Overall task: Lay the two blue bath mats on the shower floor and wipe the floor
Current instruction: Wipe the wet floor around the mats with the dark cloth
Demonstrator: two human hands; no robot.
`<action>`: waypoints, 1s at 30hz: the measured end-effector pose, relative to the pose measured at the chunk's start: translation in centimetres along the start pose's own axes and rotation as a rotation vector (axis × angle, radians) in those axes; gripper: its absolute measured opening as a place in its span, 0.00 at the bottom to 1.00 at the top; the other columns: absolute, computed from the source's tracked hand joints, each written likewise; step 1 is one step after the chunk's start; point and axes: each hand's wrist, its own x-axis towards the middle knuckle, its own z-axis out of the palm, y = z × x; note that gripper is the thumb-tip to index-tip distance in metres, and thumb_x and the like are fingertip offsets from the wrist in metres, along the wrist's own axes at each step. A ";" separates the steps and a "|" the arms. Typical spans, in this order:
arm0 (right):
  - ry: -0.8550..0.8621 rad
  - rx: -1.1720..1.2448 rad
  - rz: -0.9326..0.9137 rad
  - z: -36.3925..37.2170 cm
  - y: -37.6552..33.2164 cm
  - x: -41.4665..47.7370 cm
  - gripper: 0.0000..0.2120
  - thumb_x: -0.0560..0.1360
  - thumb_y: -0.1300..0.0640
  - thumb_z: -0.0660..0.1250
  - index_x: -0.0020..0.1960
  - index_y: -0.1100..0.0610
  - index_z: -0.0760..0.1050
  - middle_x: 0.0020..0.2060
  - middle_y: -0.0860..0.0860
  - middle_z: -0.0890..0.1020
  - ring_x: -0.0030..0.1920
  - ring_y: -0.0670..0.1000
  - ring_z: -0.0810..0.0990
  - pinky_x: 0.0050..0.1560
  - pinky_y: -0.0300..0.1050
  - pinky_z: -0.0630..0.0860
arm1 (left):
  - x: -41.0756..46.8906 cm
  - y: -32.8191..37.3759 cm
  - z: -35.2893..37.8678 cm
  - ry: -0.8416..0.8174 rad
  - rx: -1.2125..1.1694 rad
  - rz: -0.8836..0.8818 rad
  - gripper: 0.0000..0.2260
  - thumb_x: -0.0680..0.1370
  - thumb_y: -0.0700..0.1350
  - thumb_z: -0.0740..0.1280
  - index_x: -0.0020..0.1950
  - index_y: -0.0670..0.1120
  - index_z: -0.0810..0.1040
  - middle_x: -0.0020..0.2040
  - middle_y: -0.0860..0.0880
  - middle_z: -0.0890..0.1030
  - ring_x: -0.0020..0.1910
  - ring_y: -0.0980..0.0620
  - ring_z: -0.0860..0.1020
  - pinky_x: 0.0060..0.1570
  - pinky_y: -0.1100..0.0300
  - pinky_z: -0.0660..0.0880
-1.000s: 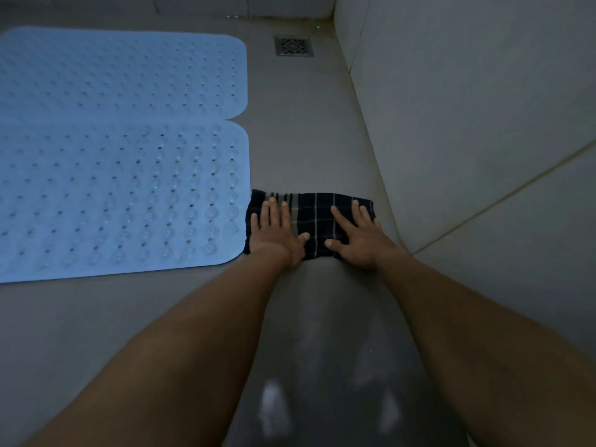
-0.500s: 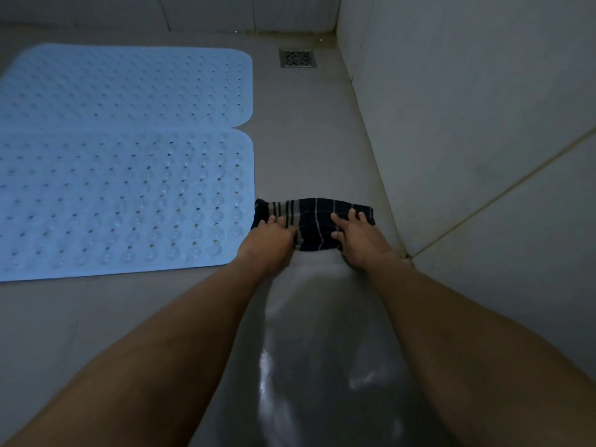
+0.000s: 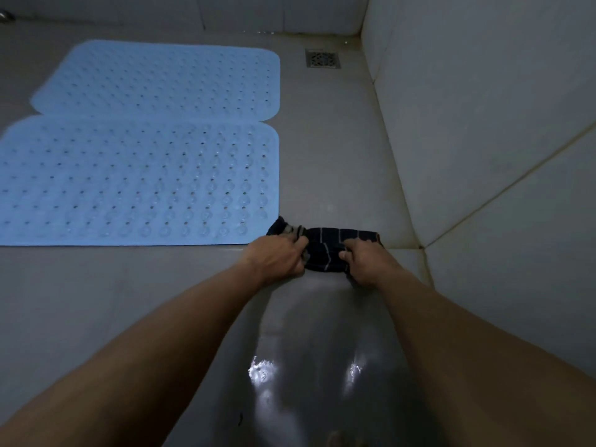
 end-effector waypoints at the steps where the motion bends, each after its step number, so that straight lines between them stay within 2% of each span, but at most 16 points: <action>1: 0.002 -0.003 0.000 0.8 0.0 -0.4 0.21 0.84 0.53 0.56 0.77 0.53 0.63 0.76 0.58 0.63 0.76 0.61 0.59 0.73 0.56 0.61 | -0.8 0.4 0.2 -0.008 -0.013 -0.018 0.16 0.82 0.49 0.55 0.64 0.41 0.69 0.64 0.38 0.75 0.62 0.39 0.76 0.48 0.49 0.74; 3: 0.012 0.008 -0.009 2.2 -0.1 -1.4 0.23 0.85 0.53 0.53 0.80 0.50 0.56 0.80 0.56 0.54 0.79 0.60 0.49 0.76 0.59 0.53 | -2.1 0.8 0.8 -0.017 -0.023 -0.040 0.16 0.82 0.49 0.55 0.65 0.41 0.69 0.66 0.37 0.74 0.67 0.39 0.73 0.56 0.47 0.73; 6: 0.039 -0.027 -0.030 3.5 -0.5 -2.7 0.25 0.85 0.49 0.52 0.80 0.49 0.53 0.80 0.55 0.51 0.79 0.58 0.47 0.77 0.61 0.52 | -3.3 0.7 1.8 0.008 -0.002 -0.072 0.18 0.80 0.54 0.55 0.64 0.43 0.70 0.65 0.39 0.75 0.67 0.41 0.72 0.59 0.47 0.71; 8: 0.098 -0.115 -0.033 3.5 -1.0 -3.5 0.25 0.83 0.45 0.53 0.79 0.49 0.59 0.78 0.55 0.60 0.78 0.58 0.56 0.74 0.59 0.60 | -3.8 0.8 2.1 0.038 0.031 -0.115 0.22 0.78 0.59 0.52 0.61 0.45 0.72 0.64 0.40 0.76 0.66 0.41 0.72 0.61 0.44 0.69; 10: 0.229 -0.215 -0.041 2.8 -1.6 -3.9 0.22 0.81 0.42 0.54 0.68 0.50 0.74 0.65 0.56 0.78 0.65 0.59 0.75 0.60 0.53 0.72 | -3.9 1.1 1.9 0.100 0.042 -0.158 0.27 0.77 0.62 0.50 0.62 0.44 0.74 0.67 0.41 0.75 0.69 0.41 0.69 0.66 0.39 0.64; 11: 0.290 -0.244 -0.048 2.4 -2.0 -3.9 0.20 0.80 0.42 0.54 0.62 0.51 0.77 0.57 0.57 0.82 0.57 0.59 0.80 0.52 0.50 0.73 | -3.8 1.3 1.8 0.145 0.024 -0.173 0.27 0.78 0.61 0.49 0.63 0.44 0.74 0.68 0.41 0.74 0.71 0.41 0.67 0.68 0.38 0.63; 12: 0.330 -0.256 -0.059 2.1 -2.2 -3.7 0.20 0.80 0.43 0.54 0.59 0.53 0.77 0.52 0.57 0.83 0.52 0.60 0.81 0.48 0.50 0.73 | -3.6 1.5 1.8 0.186 -0.009 -0.182 0.26 0.80 0.60 0.49 0.64 0.44 0.73 0.69 0.42 0.73 0.72 0.41 0.66 0.69 0.40 0.62; 13: 0.345 -0.255 -0.075 2.0 -2.3 -3.3 0.19 0.81 0.44 0.54 0.61 0.55 0.75 0.52 0.58 0.83 0.52 0.60 0.81 0.48 0.51 0.73 | -3.5 1.7 2.1 0.206 -0.066 -0.191 0.23 0.82 0.58 0.49 0.66 0.44 0.71 0.70 0.42 0.71 0.72 0.42 0.65 0.71 0.42 0.61; 15: 0.303 -0.218 -0.112 2.5 -2.2 -2.3 0.22 0.82 0.46 0.55 0.71 0.57 0.68 0.63 0.60 0.78 0.63 0.61 0.75 0.61 0.55 0.71 | -3.4 2.0 3.2 0.167 -0.212 -0.219 0.23 0.84 0.55 0.48 0.74 0.44 0.63 0.77 0.42 0.63 0.77 0.44 0.59 0.75 0.45 0.56; 17: 0.206 -0.159 -0.125 3.8 -2.2 -1.9 0.27 0.83 0.47 0.53 0.79 0.57 0.56 0.76 0.59 0.63 0.76 0.58 0.59 0.75 0.59 0.56 | -3.9 2.3 4.7 0.092 -0.268 -0.262 0.27 0.85 0.55 0.46 0.81 0.44 0.50 0.81 0.43 0.51 0.80 0.46 0.49 0.78 0.47 0.46; 18: 0.174 -0.145 -0.129 4.4 -2.2 -1.8 0.28 0.84 0.47 0.51 0.80 0.56 0.51 0.79 0.57 0.56 0.79 0.57 0.52 0.77 0.60 0.49 | -4.3 2.3 5.2 0.080 -0.264 -0.278 0.28 0.85 0.56 0.44 0.81 0.45 0.45 0.81 0.43 0.47 0.80 0.47 0.45 0.78 0.48 0.44; 20: 0.196 -0.150 -0.135 5.9 -2.1 -1.9 0.28 0.84 0.49 0.49 0.81 0.55 0.47 0.80 0.56 0.50 0.80 0.57 0.46 0.77 0.59 0.43 | -4.9 2.1 5.8 0.066 -0.251 -0.300 0.29 0.84 0.58 0.42 0.81 0.47 0.40 0.81 0.44 0.43 0.80 0.48 0.42 0.78 0.48 0.41; 23: 0.277 -0.198 -0.126 7.1 -2.6 -2.3 0.28 0.84 0.49 0.48 0.81 0.54 0.46 0.80 0.55 0.50 0.80 0.56 0.46 0.77 0.58 0.43 | -5.8 1.8 6.0 0.034 -0.237 -0.380 0.30 0.83 0.60 0.40 0.81 0.47 0.38 0.81 0.46 0.41 0.80 0.49 0.39 0.77 0.47 0.39; 27: 0.334 -0.198 -0.105 7.8 -3.6 -2.4 0.28 0.83 0.48 0.49 0.81 0.53 0.49 0.80 0.55 0.54 0.80 0.56 0.49 0.78 0.58 0.47 | -5.8 2.7 4.9 0.024 -0.134 -0.529 0.32 0.82 0.59 0.44 0.81 0.41 0.46 0.81 0.42 0.48 0.80 0.42 0.42 0.75 0.40 0.36; 30: 0.363 -0.211 -0.133 7.3 -3.3 -2.3 0.28 0.83 0.46 0.52 0.80 0.52 0.52 0.79 0.56 0.58 0.79 0.56 0.53 0.77 0.58 0.49 | -5.5 2.8 5.0 0.066 -0.221 -0.443 0.30 0.83 0.54 0.46 0.80 0.38 0.46 0.81 0.40 0.48 0.80 0.43 0.42 0.77 0.44 0.40</action>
